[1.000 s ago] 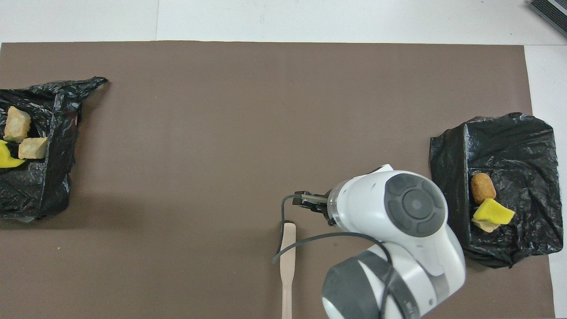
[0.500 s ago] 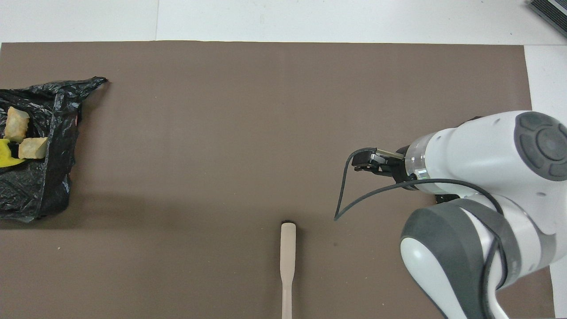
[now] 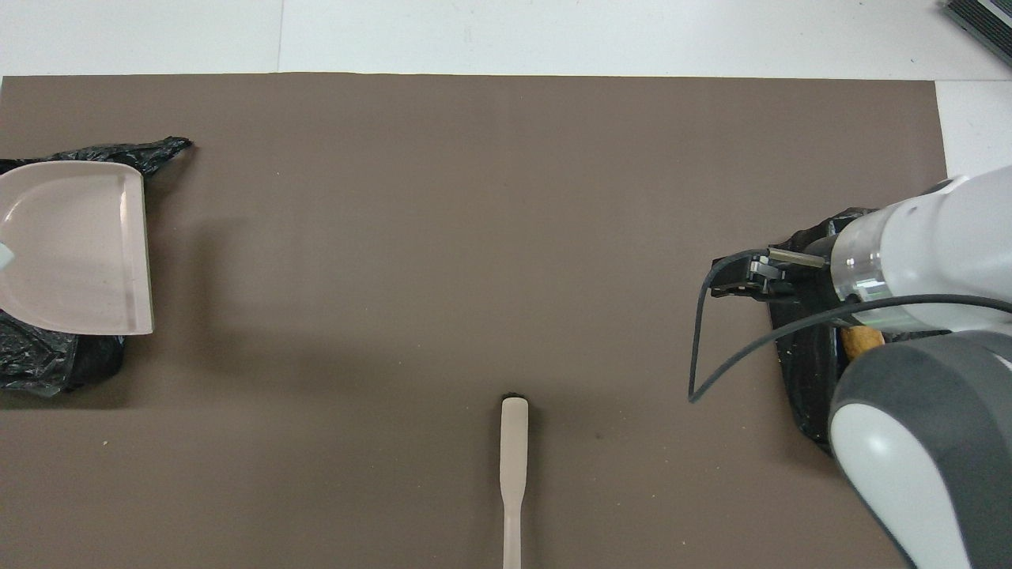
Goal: Sweep and dump trash in bin
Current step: 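Bring the emptied dustpan back to the table center with the left gripper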
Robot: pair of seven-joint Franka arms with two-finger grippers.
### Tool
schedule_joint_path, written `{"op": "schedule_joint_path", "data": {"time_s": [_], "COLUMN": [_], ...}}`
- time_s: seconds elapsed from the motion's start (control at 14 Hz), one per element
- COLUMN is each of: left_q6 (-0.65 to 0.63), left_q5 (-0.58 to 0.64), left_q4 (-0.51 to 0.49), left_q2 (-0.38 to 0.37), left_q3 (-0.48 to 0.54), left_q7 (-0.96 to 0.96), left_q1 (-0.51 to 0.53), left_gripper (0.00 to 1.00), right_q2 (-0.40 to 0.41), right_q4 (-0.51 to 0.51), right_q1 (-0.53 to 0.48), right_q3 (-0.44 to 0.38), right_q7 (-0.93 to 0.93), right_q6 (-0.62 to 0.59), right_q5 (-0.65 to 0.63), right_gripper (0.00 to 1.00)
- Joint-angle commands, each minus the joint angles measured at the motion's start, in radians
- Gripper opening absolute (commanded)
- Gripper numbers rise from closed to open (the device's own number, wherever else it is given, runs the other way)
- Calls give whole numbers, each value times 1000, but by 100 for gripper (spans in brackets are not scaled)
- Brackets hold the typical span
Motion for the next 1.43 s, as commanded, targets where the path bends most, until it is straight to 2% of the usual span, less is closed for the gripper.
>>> {"op": "schedule_joint_path", "data": {"time_s": [0.0, 0.14, 0.29, 0.43, 0.5, 0.64, 0.79, 1.14, 1.36], "left_q6": [4, 4, 7, 17, 27, 36, 43, 70, 56], "left_q5": [-81, -104, -177, -254, -271, -348, -472, -613, -675], "left_q4": [-34, -43, -58, -58, -58, -52, -43, -11, 93], "left_q2": [0, 46, 92, 129, 153, 187, 192, 217, 292], "left_q3": [13, 13, 13, 13, 13, 15, 15, 15, 16], "left_q7": [-56, -193, -377, -580, -639, -802, -1043, -1453, -1631], "left_q1": [-54, -116, -172, -218, -247, -307, -350, -526, -598], "left_gripper": [0, 0, 0, 0, 0, 0, 0, 0, 0], "right_q2": [-2, -2, -2, 4, 1, -2, 7, -10, -20], "right_q4": [63, 129, 175, 213, 204, 192, 198, 180, 166], "right_q1": [-54, -43, -28, 67, 90, 65, -4, -15, -14], "right_q3": [-4, -80, -169, -297, -325, -297, -192, -190, -190], "right_q7": [-85, -166, -280, -383, -395, -391, -382, -368, -368], "right_q6": [-75, -160, -223, -259, -250, -250, -241, -245, -247], "right_q5": [-15, -18, -29, -70, -89, -78, -86, -83, -84], "right_gripper": [100, 100, 100, 100, 100, 100, 100, 100, 100]}}
